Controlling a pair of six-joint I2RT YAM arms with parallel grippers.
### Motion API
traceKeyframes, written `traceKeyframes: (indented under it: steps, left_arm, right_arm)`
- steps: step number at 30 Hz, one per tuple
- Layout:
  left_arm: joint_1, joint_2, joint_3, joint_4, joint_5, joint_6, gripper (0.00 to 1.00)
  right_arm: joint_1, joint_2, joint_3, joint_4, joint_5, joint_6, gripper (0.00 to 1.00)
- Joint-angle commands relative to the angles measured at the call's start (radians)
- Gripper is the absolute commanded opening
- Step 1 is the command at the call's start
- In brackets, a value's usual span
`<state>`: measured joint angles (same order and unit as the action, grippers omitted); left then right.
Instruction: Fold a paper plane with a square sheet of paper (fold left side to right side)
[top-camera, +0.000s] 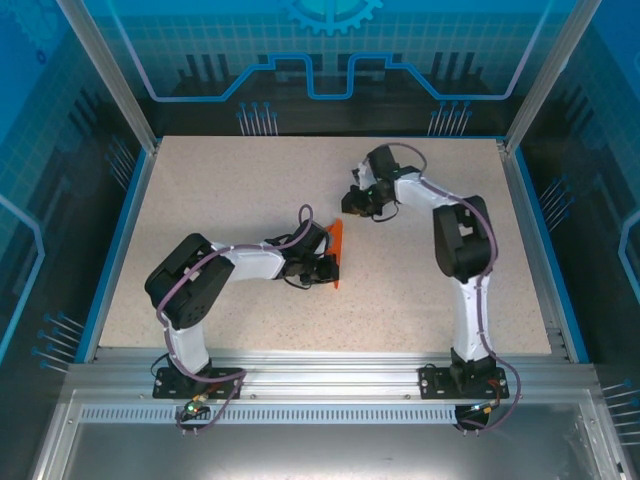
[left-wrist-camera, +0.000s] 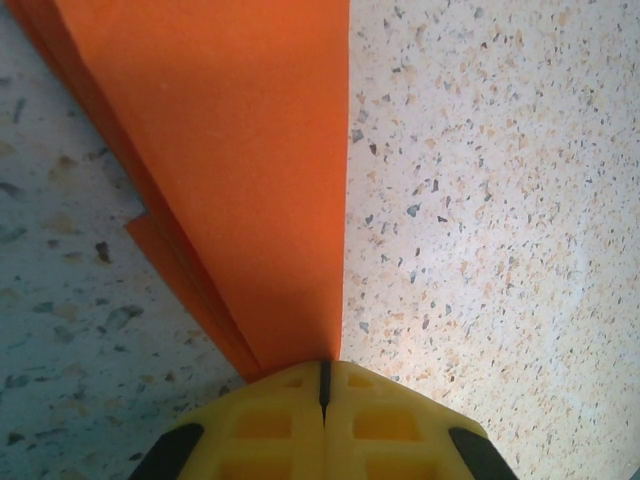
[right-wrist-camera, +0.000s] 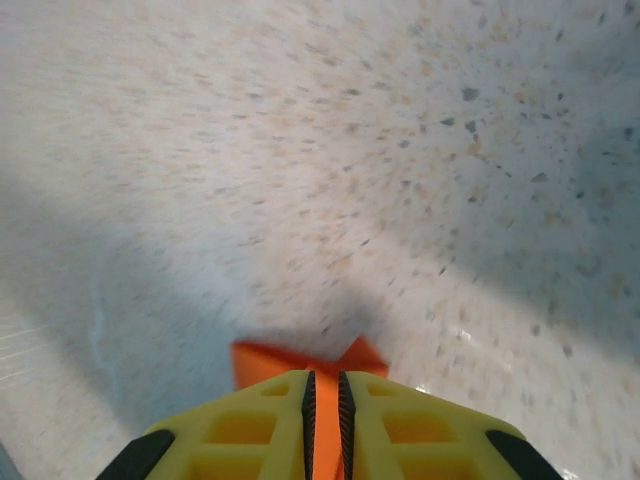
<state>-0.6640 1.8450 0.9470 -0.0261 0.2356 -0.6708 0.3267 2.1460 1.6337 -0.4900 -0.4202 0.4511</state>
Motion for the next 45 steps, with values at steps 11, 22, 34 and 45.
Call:
traceKeyframes:
  steps: [11,22,34,45]
  left_arm:
    - [-0.007,0.034,-0.041,-0.158,-0.088,0.022,0.04]
    - [-0.007,-0.004,-0.047,-0.143,-0.081,0.024,0.06]
    - [-0.002,-0.232,-0.042,-0.086,0.017,0.082,0.13]
    - [0.047,-0.087,0.025,0.033,0.124,0.103,0.13]
  right_arm:
    - [0.094,-0.182,-0.380,0.258,-0.147,0.136,0.16]
    - [0.126,-0.007,-0.298,0.189,-0.071,0.151,0.16]
    - [0.126,0.007,-0.304,0.137,-0.032,0.133,0.16]
    - [0.132,0.005,-0.296,0.126,-0.038,0.129,0.16]
